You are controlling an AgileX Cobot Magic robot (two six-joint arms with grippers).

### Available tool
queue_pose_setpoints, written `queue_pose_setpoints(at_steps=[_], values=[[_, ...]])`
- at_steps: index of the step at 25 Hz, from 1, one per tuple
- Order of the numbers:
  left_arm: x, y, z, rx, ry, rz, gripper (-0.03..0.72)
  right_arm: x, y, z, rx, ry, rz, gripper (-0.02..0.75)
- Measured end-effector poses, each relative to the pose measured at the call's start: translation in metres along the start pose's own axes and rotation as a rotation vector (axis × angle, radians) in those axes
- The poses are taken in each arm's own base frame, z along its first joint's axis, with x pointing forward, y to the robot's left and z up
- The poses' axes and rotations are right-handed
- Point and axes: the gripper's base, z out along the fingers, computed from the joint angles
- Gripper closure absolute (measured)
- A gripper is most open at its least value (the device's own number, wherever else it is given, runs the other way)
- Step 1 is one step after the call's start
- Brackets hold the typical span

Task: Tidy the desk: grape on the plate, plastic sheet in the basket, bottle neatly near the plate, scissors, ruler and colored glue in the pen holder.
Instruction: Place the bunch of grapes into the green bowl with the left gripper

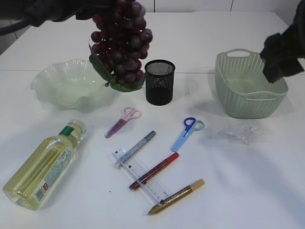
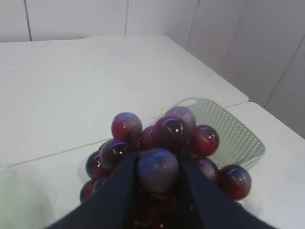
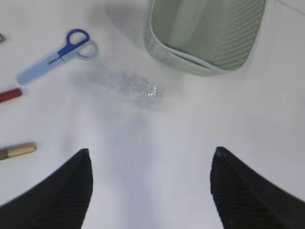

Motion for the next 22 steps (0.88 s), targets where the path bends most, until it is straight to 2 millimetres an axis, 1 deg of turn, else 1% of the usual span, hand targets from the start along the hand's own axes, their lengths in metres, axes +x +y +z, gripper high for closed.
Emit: queue_pose_setpoints(at_steps=[3, 6, 9, 12, 16, 22], values=[[-0.003, 0.016, -0.001, -0.043, -0.006, -0.013, 0.503, 0.009, -0.010, 0.017, -0.009, 0.027, 0.057, 0.143], [-0.005, 0.031, -0.002, -0.079, -0.008, -0.025, 0.503, 0.016, -0.029, 0.030, -0.014, 0.042, 0.148, 0.143], [-0.007, 0.041, -0.004, -0.110, -0.015, -0.034, 0.503, 0.023, -0.048, 0.036, -0.023, 0.057, 0.233, 0.147], [-0.008, 0.049, -0.005, -0.133, -0.018, -0.021, 0.503, 0.027, -0.060, 0.039, -0.042, 0.063, 0.290, 0.153], [-0.006, 0.063, -0.001, -0.191, -0.024, -0.023, 0.503, 0.028, -0.060, 0.039, -0.069, 0.064, 0.294, 0.153], [0.003, 0.095, 0.012, -0.347, -0.045, -0.035, 0.503, 0.029, -0.059, 0.039, -0.077, 0.078, 0.294, 0.153]])
